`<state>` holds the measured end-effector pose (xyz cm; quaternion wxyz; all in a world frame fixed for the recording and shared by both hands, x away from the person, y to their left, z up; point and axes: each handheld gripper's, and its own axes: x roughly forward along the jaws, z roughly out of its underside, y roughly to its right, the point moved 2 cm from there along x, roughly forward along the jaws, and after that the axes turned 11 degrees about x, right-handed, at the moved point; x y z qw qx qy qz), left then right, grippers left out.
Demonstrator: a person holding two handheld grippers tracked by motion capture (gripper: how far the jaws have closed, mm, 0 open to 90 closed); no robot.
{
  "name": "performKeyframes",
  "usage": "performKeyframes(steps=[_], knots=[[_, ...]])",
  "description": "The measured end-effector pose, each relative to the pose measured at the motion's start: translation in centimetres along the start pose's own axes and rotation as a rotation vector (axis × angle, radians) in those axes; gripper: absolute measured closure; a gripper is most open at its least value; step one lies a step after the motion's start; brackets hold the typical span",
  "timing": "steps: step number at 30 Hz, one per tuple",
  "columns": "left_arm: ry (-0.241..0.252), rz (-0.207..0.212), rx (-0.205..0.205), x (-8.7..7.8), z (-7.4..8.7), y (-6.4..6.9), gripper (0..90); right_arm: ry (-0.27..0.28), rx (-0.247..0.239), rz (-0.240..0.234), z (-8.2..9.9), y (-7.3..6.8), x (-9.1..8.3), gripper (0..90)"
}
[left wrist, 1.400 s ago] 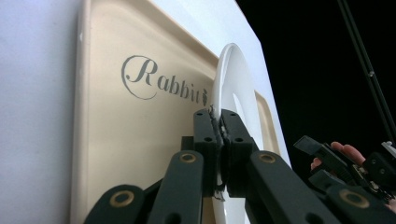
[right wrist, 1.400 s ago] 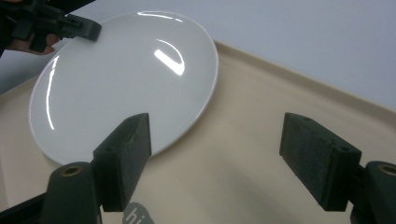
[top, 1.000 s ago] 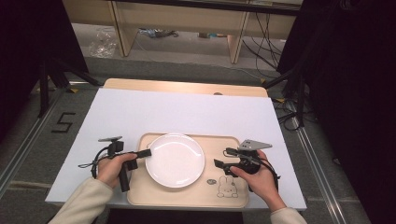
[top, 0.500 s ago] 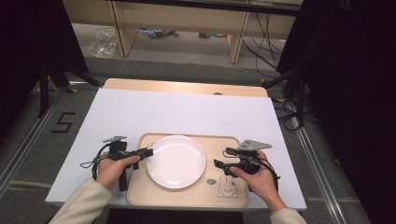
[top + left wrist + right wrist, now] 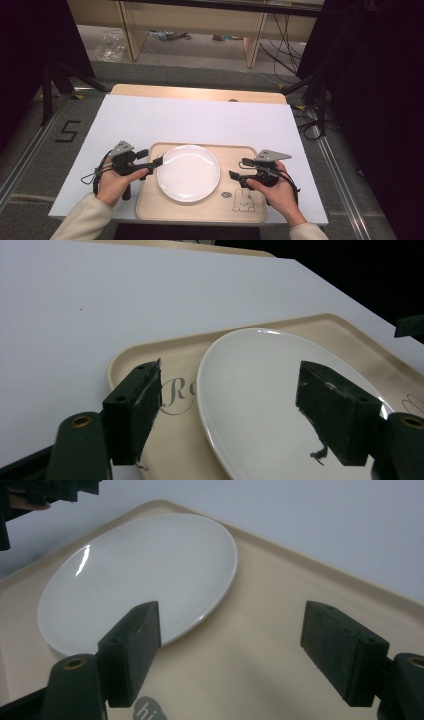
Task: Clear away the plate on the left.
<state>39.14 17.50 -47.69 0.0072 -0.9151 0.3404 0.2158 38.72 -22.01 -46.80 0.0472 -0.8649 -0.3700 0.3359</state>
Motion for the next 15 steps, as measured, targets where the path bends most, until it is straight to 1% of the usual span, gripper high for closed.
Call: performKeyframes(steps=[1, 2, 3, 4, 5, 7, 10, 11, 12, 13, 14, 15], knots=[[0.011, -0.004, 0.004, -0.1, -0.1, 0.1, 26.2, 0.002, -0.003, 0.001, 0.0, 0.0, 0.0, 25.0], [0.011, -0.004, 0.004, -0.1, -0.1, 0.1, 25.5, 0.002, -0.003, 0.001, 0.0, 0.0, 0.0, 25.0], [0.019, 0.006, 0.033, -0.3, -0.2, 0.1, 25.5, 0.002, -0.003, 0.001, 0.0, 0.0, 0.0, 25.0], [0.028, 0.008, 0.035, -0.4, -0.2, 0.2, 25.0, 0.002, -0.004, 0.001, 0.0, 0.0, 0.0, 25.0], [0.038, 0.014, 0.049, -0.6, -0.3, 0.2, 23.7, 0.001, -0.002, -0.001, 0.0, 0.1, 0.0, 25.0], [0.036, 0.014, 0.052, -0.7, -0.3, 0.3, 23.4, 0.001, -0.003, 0.0, 0.0, 0.1, 0.0, 25.0], [0.039, 0.019, 0.039, -0.9, -0.2, 0.1, 23.6, -0.006, 0.007, -0.006, 0.1, 0.0, 0.0, 25.0], [0.039, 0.018, 0.028, -0.9, -0.2, 0.1, 23.2, -0.004, 0.001, -0.003, 0.0, 0.0, 0.0, 24.9], [0.041, 0.017, 0.016, -1.0, -0.1, 0.0, 22.9, -0.007, 0.008, -0.004, 0.0, 0.0, -0.1, 25.0], [0.038, 0.017, 0.026, -1.1, -0.1, -0.1, 22.9, -0.008, 0.007, -0.004, 0.0, 0.0, -0.1, 24.9], [0.033, 0.011, 0.02, -1.1, -0.1, -0.1, 22.8, -0.005, 0.0, -0.002, 0.0, 0.0, 0.0, 24.9], [0.031, 0.008, 0.021, -1.2, 0.0, -0.1, 22.4, -0.005, 0.005, -0.011, 0.1, 0.0, 0.0, 24.9]])
